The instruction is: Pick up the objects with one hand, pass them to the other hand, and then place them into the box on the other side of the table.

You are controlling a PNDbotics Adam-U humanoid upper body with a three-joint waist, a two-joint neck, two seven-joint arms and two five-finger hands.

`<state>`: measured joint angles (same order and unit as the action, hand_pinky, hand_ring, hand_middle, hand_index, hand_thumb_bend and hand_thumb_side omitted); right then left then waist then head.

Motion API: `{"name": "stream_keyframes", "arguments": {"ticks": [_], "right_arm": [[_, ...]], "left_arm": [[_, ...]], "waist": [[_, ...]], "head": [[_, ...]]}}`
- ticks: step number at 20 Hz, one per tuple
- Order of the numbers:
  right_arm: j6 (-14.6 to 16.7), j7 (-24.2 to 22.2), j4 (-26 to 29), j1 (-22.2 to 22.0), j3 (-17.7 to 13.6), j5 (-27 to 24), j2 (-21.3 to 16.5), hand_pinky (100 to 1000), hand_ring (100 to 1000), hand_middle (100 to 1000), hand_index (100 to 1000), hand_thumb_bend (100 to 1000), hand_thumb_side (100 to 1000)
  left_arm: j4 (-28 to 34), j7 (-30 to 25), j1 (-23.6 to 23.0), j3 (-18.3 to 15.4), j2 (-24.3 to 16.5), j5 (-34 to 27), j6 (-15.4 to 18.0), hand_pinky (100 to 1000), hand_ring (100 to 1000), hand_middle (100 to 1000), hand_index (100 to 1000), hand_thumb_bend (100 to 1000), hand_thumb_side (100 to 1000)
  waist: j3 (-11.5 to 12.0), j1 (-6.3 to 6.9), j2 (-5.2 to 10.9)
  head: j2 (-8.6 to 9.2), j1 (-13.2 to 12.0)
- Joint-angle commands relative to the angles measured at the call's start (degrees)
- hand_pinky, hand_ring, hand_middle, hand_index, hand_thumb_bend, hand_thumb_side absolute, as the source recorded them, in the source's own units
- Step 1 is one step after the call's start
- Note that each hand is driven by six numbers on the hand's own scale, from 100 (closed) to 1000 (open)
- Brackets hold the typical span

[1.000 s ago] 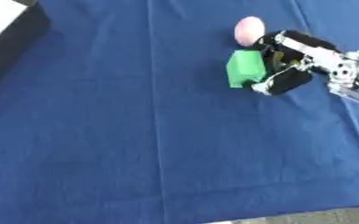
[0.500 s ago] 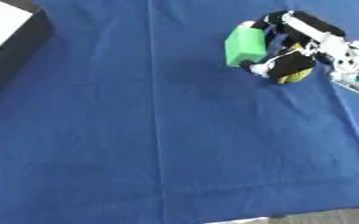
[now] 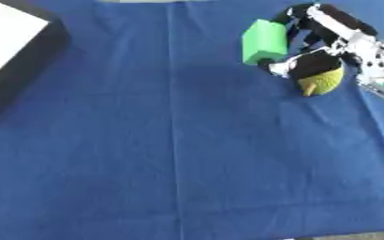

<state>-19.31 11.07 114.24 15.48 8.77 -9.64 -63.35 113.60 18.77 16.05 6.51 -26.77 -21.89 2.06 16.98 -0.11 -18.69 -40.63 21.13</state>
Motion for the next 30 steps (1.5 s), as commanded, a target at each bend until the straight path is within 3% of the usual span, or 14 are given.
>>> {"name": "stream_keyframes", "arguments": {"ticks": [1,8,16,30], "right_arm": [[-0.62,0.66,0.36,2.15,0.25,2.98,0.63,100,505,627,543,449,100],[-1.85,0.56,0.36,5.53,2.3,6.16,4.23,100,500,625,539,448,100],[-4.69,1.97,0.36,7.26,5.4,9.4,8.2,100,499,624,536,448,100],[-9.31,6.16,0.36,9.03,9.5,13.8,13.13,100,498,622,531,445,100]], "left_arm": [[1.0,0.1,0.45,-1.47,-2.78,0.37,0.92,716,543,568,733,100,671],[1.0,-1.82,4.19,-2.79,-8.2,0.54,3.67,720,553,575,737,100,602],[1.0,-6.04,10.8,-2.08,-14.53,0.01,3.99,726,560,579,740,100,568],[1.0,-17.03,23.75,4.28,-21.09,2.34,-2.58,741,568,588,749,100,472]], "waist": [[-0.1,0.16,1.84],[0.02,0.64,2.66],[0.56,1.35,3.53],[0.81,2.22,4.96]], "head": [[0.39,-0.38],[-0.21,-0.36],[-1.03,-0.12],[-2.41,-0.86]]}}
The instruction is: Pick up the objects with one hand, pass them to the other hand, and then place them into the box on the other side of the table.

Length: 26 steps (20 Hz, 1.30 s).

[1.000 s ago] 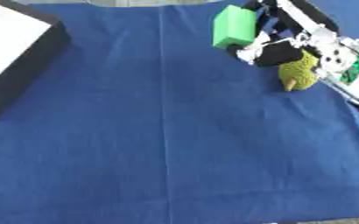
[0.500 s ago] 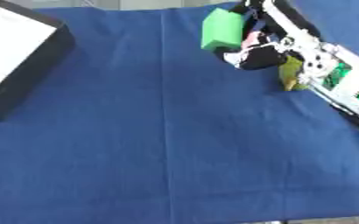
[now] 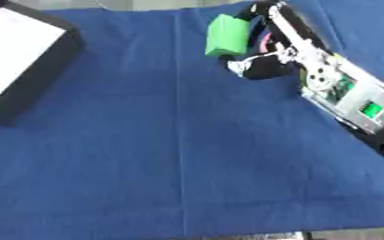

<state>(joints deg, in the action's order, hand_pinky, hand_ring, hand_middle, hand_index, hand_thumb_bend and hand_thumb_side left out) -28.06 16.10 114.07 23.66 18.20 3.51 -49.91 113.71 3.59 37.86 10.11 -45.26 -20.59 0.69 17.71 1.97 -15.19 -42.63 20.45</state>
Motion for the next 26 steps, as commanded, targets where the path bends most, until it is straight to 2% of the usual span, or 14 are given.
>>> {"name": "stream_keyframes", "arguments": {"ticks": [1,8,14,20,24,25,26], "right_arm": [[-0.73,1.83,0.53,0.91,0.33,0.66,-0.04,100,498,622,530,445,100],[-1.62,6.44,0.53,1.82,2.2,0.7,1.59,100,494,618,524,439,100],[-2.84,9.55,0.53,2.33,3.1,0.2,2.25,100,490,617,518,430,100],[-3.72,12.67,0.53,2.32,4.82,-1.09,2.91,100,490,618,516,428,100],[-3.77,13.21,0.53,2.26,5.18,-1.32,2.97,100,490,618,516,428,100],[-3.63,13.29,0.53,2.67,5.55,-1.46,3.17,100,489,617,513,424,100],[-3.52,13.46,0.53,3.11,5.94,-1.66,3.37,100,489,617,513,423,100]], "left_arm": [[0.89,-2.63,2.75,1.21,-2.71,1.45,-1.86,742,569,588,749,100,464],[0.89,-8.19,8.41,5.29,-3.3,5.1,-6.71,748,586,603,757,100,355],[0.89,-13.61,14.29,8.9,-2.22,8.44,-10.5,756,607,622,768,100,287],[0.89,-19.1,18.51,12.54,-1.03,12.51,-15.0,767,634,649,782,100,282],[0.89,-20.19,18.99,12.8,-0.74,13.41,-15.63,767,634,649,782,100,282],[0.89,-20.54,19.48,13.28,-0.84,13.75,-15.95,784,678,689,801,100,279],[0.89,-21.11,20.19,14.15,-0.74,14.31,-16.49,786,682,693,803,100,276]], "waist": [[0.07,0.2,1.55],[-0.09,0.47,2.05],[0.9,0.97,2.54],[1.46,1.17,2.93],[1.51,1.17,2.96],[1.39,1.26,2.93],[1.35,1.3,2.92]], "head": [[-0.53,-0.22],[-1.31,-0.45],[-1.49,0.21],[-1.49,0.17],[-1.49,0.13],[-1.4,-0.59],[-1.38,-0.96]]}}
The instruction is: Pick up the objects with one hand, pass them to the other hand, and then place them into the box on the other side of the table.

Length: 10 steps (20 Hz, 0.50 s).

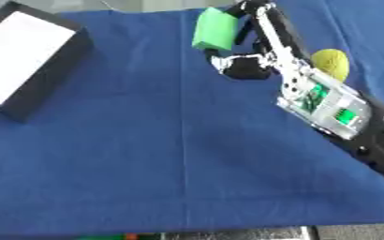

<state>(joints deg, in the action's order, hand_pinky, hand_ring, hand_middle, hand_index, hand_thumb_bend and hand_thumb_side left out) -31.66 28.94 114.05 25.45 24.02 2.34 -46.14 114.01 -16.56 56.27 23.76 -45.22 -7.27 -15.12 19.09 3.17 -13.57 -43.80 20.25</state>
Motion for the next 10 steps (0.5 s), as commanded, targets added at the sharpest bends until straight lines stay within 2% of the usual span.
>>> {"name": "stream_keyframes", "arguments": {"ticks": [1,4,10], "right_arm": [[0.18,0.82,0.54,1.68,0.46,-0.68,-0.25,100,489,617,513,421,100],[0.36,1.25,0.54,2.33,1.33,-1.18,0.03,100,489,618,513,421,100],[0.42,0.82,0.54,3.42,2.79,-1.34,0.55,100,489,616,510,422,100]], "left_arm": [[0.58,-1.64,2.49,1.58,-0.47,1.66,-1.36,793,695,706,810,100,275],[0.58,-3.92,4.28,4.58,0.86,3.94,-3.62,800,707,716,820,100,248],[0.58,-8.25,6.31,7.25,3.02,8.47,-5.93,804,721,723,835,100,254]], "waist": [[0.0,0.12,1.3],[0.17,0.14,1.34],[0.15,0.17,1.44]], "head": [[-0.23,-0.94],[-0.26,-1.07],[-0.31,-1.4]]}}
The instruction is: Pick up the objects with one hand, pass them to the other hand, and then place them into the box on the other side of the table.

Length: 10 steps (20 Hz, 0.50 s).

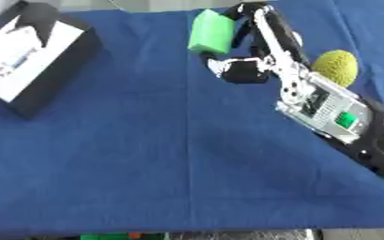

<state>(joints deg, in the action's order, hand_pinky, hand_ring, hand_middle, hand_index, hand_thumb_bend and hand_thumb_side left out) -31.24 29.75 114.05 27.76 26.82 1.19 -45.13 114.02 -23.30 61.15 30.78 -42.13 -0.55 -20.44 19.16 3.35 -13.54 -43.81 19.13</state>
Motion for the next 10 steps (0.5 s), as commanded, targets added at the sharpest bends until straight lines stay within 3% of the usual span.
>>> {"name": "stream_keyframes", "arguments": {"ticks": [1,10], "right_arm": [[0.07,-0.12,0.54,1.34,0.19,-0.13,-0.31,100,489,616,510,422,100],[0.16,-1.13,0.54,2.96,1.44,-0.04,0.76,100,488,614,508,422,100]], "left_arm": [[0.58,-2.01,1.69,0.52,0.29,2.37,-0.86,804,722,723,837,100,255],[0.58,-5.44,3.43,3.16,3.23,5.61,-2.66,804,729,727,840,100,261]], "waist": [[0.08,-0.01,1.41],[0.21,-0.06,1.32]], "head": [[-0.31,-0.33],[-0.31,-0.87]]}}
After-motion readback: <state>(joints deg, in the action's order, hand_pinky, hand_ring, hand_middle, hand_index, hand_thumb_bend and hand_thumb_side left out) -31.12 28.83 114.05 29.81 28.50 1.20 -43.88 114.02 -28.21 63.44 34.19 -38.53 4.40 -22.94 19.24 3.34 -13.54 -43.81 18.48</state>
